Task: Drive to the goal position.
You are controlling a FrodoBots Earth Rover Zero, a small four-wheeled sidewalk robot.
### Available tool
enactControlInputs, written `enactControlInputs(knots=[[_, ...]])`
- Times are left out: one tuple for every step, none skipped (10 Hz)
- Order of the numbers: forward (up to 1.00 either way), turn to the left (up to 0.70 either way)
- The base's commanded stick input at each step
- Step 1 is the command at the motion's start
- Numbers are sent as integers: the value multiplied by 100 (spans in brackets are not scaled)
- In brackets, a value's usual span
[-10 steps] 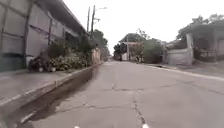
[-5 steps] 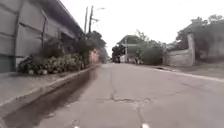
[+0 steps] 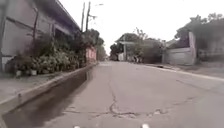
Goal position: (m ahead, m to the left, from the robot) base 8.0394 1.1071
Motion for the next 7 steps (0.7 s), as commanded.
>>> enactControlInputs(knots=[[100,-3],[100,-2],[100,-2],[100,-2],[100,-2],[100,-2],[100,-2]])
